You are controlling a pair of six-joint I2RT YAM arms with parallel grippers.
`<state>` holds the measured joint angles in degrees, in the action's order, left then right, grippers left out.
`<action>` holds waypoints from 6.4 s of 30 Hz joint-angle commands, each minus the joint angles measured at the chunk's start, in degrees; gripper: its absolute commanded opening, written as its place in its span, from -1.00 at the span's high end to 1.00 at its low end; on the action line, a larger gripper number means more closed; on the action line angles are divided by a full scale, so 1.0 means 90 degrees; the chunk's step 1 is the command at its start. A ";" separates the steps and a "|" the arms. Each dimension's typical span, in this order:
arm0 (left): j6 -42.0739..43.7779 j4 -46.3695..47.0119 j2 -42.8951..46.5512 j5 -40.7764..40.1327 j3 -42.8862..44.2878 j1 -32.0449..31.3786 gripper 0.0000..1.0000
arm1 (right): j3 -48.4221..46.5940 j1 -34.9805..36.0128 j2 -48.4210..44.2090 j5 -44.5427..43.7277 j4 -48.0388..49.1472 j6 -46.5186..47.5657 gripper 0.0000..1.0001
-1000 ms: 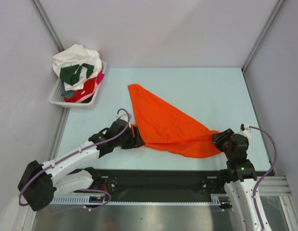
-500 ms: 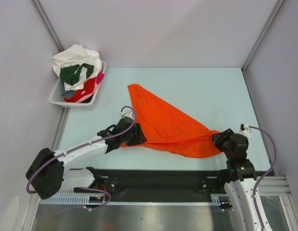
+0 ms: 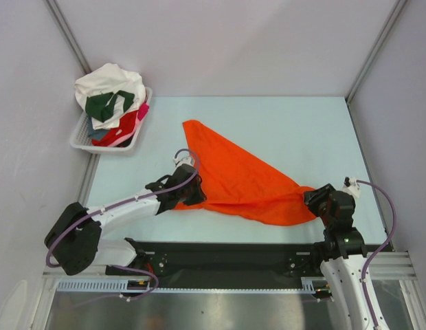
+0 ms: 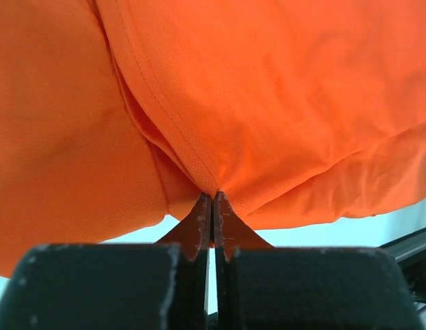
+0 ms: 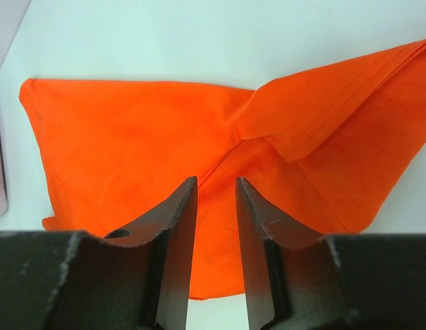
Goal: Fold and stack the t-shirts
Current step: Flatten the tshirt out
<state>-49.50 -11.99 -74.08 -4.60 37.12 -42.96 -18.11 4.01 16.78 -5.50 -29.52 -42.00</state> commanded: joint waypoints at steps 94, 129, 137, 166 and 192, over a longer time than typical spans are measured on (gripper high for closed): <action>0.2355 -0.1588 0.1064 0.2113 0.2682 0.4724 0.99 | 0.0402 0.1899 0.3272 0.1685 0.3416 -0.1652 1.00; 0.1242 -0.3248 0.1608 0.1420 0.7713 0.4929 0.99 | -0.8848 -0.1911 0.4135 0.4508 0.1637 -0.0265 1.00; 0.0842 -0.3043 0.2733 0.1536 0.7038 0.4930 0.99 | -0.9150 -0.1813 0.2687 0.2868 0.1415 0.0525 1.00; -0.0731 0.0054 -0.2273 0.2923 0.7560 0.4920 0.99 | -1.0960 -0.1793 0.8289 0.3355 0.1846 -0.0529 1.00; -0.0263 0.2181 -0.2238 0.3079 0.3260 0.4832 0.99 | -0.5392 -0.1930 0.7414 0.4264 0.4033 -0.0940 1.00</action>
<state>-52.62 -1.43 -103.28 22.65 69.80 0.60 -69.84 -13.37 90.06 32.80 2.44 -52.56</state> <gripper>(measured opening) 0.010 0.011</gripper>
